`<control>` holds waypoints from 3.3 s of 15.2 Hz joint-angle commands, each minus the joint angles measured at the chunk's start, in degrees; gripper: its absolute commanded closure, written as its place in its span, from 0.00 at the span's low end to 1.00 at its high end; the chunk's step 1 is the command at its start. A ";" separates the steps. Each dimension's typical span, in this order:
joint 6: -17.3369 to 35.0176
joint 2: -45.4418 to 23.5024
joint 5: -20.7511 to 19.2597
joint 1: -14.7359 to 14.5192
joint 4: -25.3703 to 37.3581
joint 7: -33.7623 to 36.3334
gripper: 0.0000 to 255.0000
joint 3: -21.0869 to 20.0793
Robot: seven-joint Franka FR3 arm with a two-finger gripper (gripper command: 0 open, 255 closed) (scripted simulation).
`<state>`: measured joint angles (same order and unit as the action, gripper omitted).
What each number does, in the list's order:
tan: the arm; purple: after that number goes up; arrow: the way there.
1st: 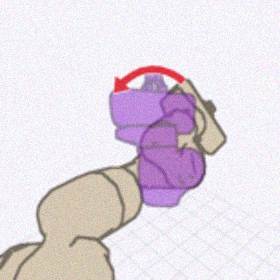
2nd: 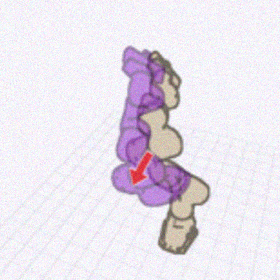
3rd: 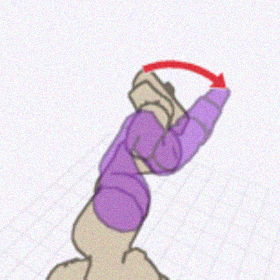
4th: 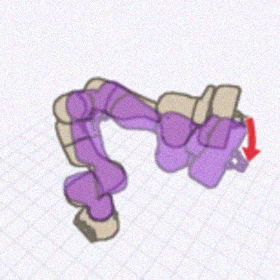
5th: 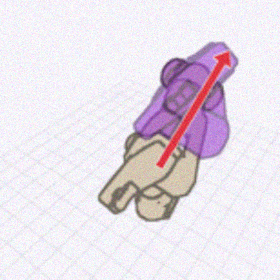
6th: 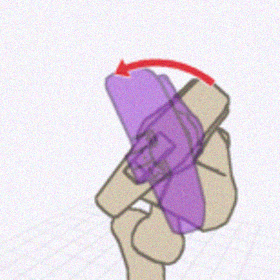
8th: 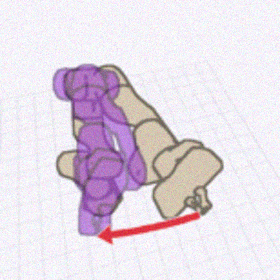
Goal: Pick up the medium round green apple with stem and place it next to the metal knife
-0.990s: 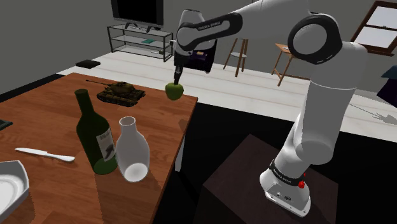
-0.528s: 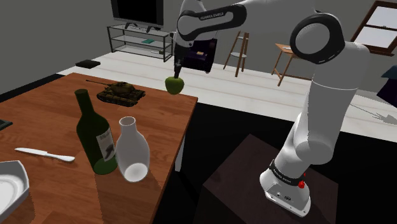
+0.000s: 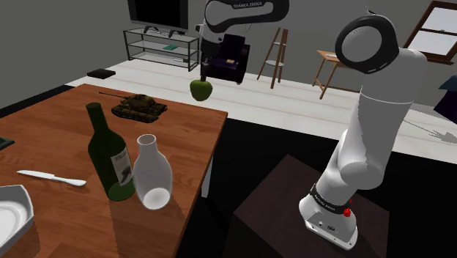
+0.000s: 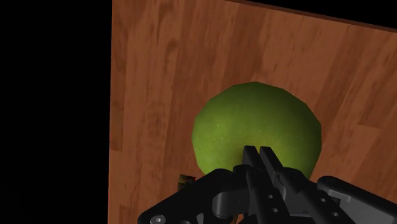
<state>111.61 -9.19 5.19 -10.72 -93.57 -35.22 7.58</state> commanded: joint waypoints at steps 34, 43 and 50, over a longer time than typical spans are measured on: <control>-2.67 -36.03 -6.50 -20.63 39.48 30.06 1.00 -7.87; 3.27 -36.07 -6.54 -20.61 33.57 30.18 1.00 -7.86; 3.25 -36.08 -6.54 -20.61 33.60 30.18 0.00 -7.86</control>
<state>114.87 -45.27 -1.35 -31.33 -59.99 -5.05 -0.28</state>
